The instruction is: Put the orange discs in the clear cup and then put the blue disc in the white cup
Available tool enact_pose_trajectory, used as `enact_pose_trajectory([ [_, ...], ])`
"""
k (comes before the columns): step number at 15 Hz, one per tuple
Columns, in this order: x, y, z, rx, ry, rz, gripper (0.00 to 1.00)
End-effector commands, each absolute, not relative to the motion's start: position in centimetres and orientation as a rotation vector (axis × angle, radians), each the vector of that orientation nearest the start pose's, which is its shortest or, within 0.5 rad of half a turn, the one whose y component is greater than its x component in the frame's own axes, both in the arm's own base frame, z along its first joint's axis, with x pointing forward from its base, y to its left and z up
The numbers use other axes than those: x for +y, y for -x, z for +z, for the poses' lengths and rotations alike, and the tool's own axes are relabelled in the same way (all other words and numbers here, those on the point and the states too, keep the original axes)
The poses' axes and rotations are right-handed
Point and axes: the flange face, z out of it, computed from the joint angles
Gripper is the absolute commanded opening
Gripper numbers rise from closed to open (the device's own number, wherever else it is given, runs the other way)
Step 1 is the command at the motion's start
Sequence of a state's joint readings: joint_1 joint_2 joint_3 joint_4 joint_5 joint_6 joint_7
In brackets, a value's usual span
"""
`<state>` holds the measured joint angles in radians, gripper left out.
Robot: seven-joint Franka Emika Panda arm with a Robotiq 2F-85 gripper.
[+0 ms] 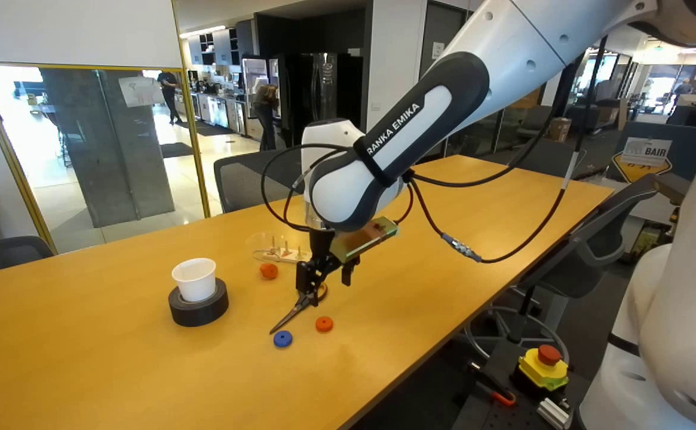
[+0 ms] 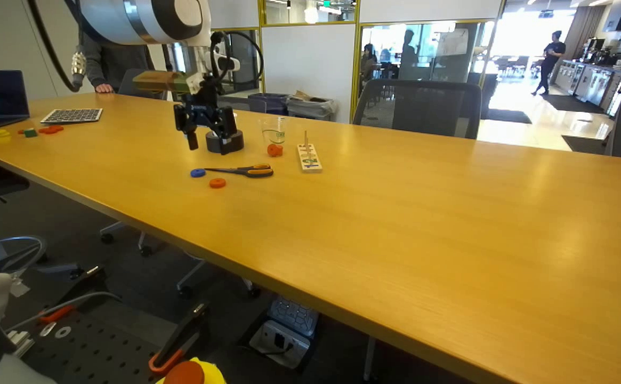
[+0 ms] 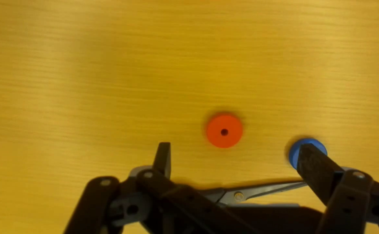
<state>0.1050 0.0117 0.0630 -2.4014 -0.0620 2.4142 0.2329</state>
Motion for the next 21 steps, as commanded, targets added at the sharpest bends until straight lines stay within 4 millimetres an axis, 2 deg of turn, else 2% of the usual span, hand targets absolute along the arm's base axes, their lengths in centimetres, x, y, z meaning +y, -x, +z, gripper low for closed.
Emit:
enact_pose_trajectory([
  [1, 7.9, -47.8, 29.2, 0.083, 3.134, -0.084, 1.00],
  [4, 7.5, -48.5, 27.6, 0.125, 3.105, -0.120, 1.00],
  [11, 6.1, -49.6, 24.6, 0.217, 3.111, -0.060, 1.00],
  [21, 6.7, -51.1, 23.8, 0.205, 3.100, -0.061, 1.00],
])
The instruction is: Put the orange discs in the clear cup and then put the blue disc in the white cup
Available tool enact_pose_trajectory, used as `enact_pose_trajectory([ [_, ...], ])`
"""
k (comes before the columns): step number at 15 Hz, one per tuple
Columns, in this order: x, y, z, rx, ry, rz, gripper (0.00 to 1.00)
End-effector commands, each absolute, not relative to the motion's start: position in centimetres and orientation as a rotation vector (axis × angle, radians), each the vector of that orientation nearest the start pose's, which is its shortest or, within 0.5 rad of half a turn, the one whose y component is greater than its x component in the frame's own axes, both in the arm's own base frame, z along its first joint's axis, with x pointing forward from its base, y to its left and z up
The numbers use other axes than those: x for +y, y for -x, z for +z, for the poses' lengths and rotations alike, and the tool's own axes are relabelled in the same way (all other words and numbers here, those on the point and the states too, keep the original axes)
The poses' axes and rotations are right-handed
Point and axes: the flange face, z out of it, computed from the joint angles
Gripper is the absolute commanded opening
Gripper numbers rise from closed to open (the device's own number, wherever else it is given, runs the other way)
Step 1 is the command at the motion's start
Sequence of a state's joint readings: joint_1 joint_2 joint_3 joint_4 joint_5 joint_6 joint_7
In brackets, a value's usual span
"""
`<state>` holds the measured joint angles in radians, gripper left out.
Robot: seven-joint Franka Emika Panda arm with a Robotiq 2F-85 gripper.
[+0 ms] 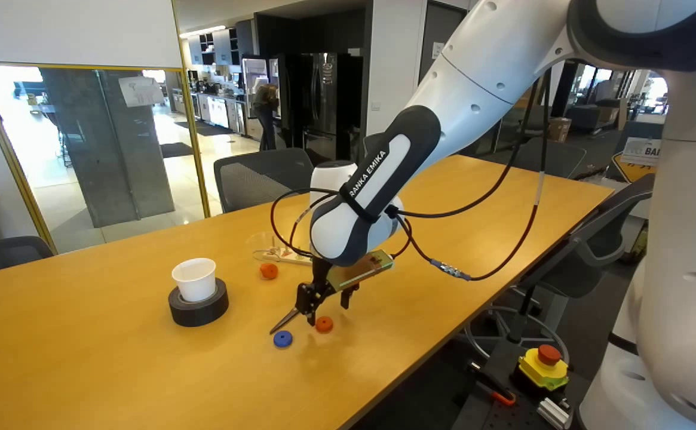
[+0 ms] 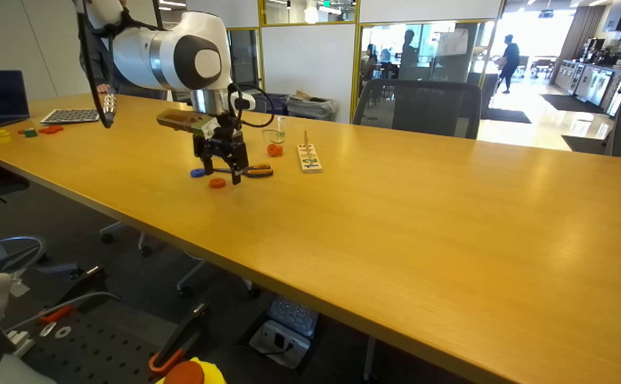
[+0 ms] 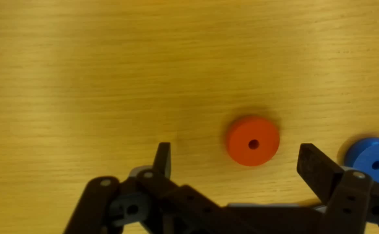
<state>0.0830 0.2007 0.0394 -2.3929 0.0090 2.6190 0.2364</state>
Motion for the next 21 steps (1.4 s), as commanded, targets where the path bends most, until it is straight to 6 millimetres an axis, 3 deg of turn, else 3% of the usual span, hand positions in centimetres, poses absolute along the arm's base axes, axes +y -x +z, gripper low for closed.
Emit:
enact_pose_trajectory([
  [1, 6.71, -51.14, 23.78, 0.204, 3.100, -0.057, 1.00],
  [14, 7.41, -50.91, 23.01, 0.205, 3.084, 0.002, 1.00],
  [15, 7.42, -50.89, 23.02, 0.206, 3.083, -0.003, 0.75],
  [16, 7.43, -50.87, 23.04, 0.208, 3.081, -0.005, 0.74],
  [21, 7.46, -50.89, 23.61, 0.213, 3.094, 0.005, 0.34],
])
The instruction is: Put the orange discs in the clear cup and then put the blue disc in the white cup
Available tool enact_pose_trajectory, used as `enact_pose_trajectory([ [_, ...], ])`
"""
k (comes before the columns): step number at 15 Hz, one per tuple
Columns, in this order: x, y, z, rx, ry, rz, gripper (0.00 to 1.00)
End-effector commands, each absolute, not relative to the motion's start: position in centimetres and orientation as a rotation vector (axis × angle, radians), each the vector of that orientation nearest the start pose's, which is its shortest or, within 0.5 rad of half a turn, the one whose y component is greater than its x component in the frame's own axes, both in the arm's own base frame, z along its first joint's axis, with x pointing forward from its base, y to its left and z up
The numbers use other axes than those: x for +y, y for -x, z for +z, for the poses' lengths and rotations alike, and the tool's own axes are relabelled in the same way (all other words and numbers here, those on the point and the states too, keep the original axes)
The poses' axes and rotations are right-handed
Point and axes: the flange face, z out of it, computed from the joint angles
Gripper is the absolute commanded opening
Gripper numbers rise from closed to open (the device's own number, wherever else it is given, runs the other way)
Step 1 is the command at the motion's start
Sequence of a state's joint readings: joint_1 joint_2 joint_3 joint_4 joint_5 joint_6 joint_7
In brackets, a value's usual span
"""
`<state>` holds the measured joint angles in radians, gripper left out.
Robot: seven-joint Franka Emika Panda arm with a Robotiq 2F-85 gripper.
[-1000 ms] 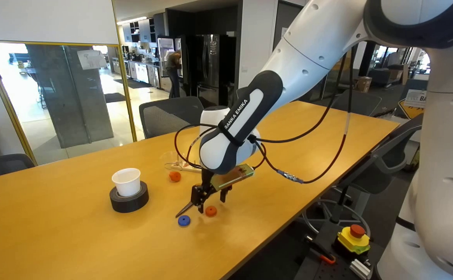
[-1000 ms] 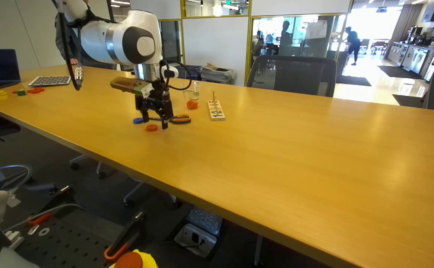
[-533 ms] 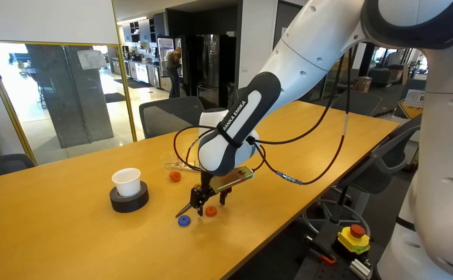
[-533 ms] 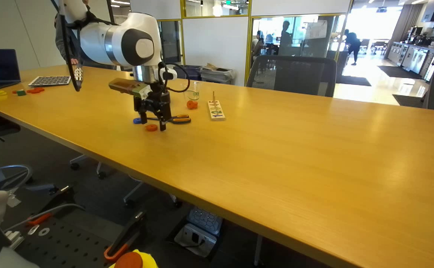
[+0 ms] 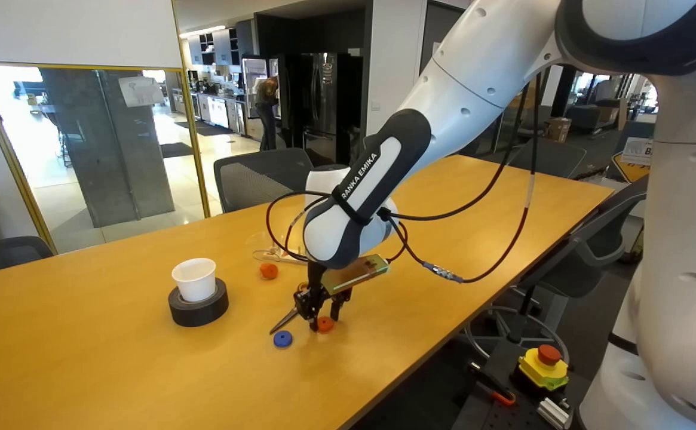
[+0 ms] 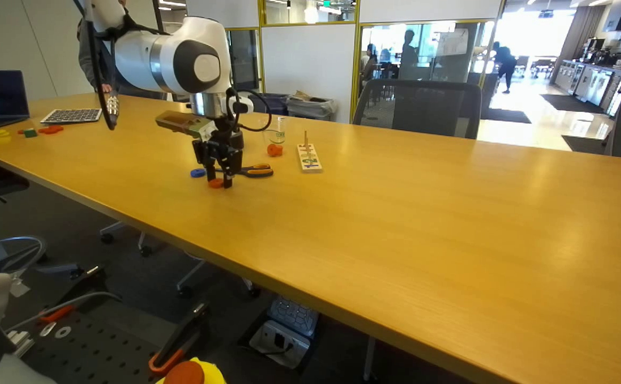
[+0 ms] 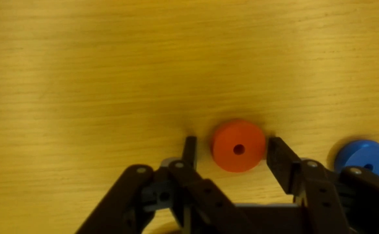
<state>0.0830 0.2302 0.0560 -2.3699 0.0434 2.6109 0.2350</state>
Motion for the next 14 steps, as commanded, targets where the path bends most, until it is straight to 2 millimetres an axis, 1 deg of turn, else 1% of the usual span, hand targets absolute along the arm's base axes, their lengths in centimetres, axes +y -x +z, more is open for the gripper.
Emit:
enact_pose_trajectory([
  [1, 7.4, -51.0, 23.7, 0.212, 3.101, 0.012, 0.27],
  [2, 7.4, -51.1, 24.0, 0.213, 3.110, 0.022, 0.20],
  [3, 7.2, -51.4, 24.7, 0.220, 3.122, 0.026, 0.18],
  [4, 6.9, -51.8, 25.2, 0.220, 3.128, 0.028, 0.18],
  [6, 5.9, -52.9, 27.0, 0.225, 3.153, 0.000, 0.18],
  [8, 4.6, -54.9, 29.7, 0.225, 3.171, -0.068, 0.18],
  [10, 3.4, -57.4, 32.6, 0.221, 3.170, -0.149, 0.18],
  [11, 2.9, -58.5, 33.7, 0.222, 3.168, -0.186, 0.18],
  [12, 2.7, -60.0, 34.8, 0.225, 3.158, -0.227, 0.18],
  [14, 2.4, -62.4, 36.3, 0.216, 3.143, -0.281, 0.18],
])
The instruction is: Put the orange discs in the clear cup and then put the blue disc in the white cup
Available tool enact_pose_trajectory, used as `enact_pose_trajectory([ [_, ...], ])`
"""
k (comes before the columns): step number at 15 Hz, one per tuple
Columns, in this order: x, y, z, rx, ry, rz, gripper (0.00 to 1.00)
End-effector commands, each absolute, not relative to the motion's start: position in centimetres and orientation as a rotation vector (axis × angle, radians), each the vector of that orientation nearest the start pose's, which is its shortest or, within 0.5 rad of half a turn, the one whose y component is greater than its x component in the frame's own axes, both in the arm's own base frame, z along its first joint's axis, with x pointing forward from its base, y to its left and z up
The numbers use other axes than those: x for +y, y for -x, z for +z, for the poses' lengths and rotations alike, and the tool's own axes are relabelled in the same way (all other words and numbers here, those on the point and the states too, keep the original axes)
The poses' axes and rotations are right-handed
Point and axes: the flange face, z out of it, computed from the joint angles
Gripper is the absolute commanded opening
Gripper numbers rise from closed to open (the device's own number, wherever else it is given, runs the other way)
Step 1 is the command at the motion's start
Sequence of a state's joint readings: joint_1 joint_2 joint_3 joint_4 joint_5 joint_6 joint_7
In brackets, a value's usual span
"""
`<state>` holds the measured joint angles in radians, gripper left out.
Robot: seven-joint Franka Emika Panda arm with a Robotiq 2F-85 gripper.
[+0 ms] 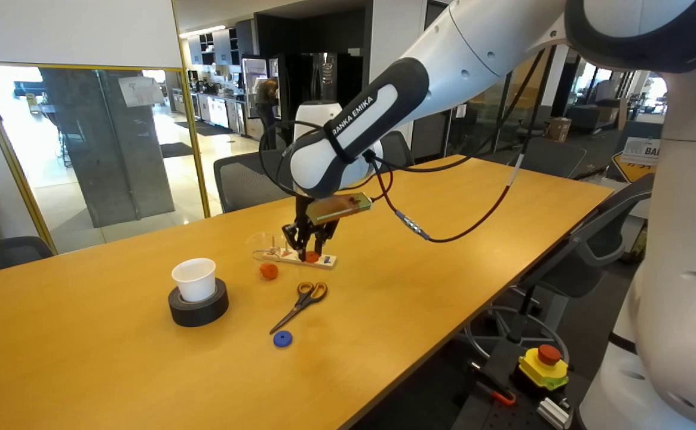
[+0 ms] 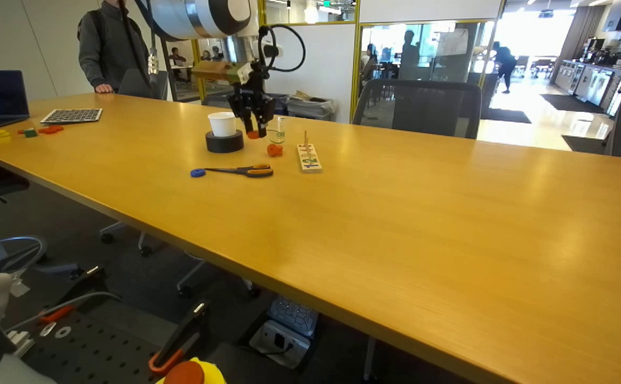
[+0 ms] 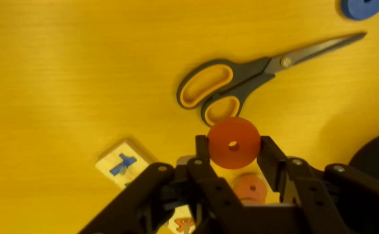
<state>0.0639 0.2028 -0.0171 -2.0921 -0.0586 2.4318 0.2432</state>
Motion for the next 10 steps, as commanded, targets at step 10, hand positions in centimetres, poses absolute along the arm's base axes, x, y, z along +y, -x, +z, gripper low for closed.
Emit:
enact_pose_trajectory([
  [10, 3.5, -70.5, 35.9, 0.093, 3.132, -0.278, 0.18],
])
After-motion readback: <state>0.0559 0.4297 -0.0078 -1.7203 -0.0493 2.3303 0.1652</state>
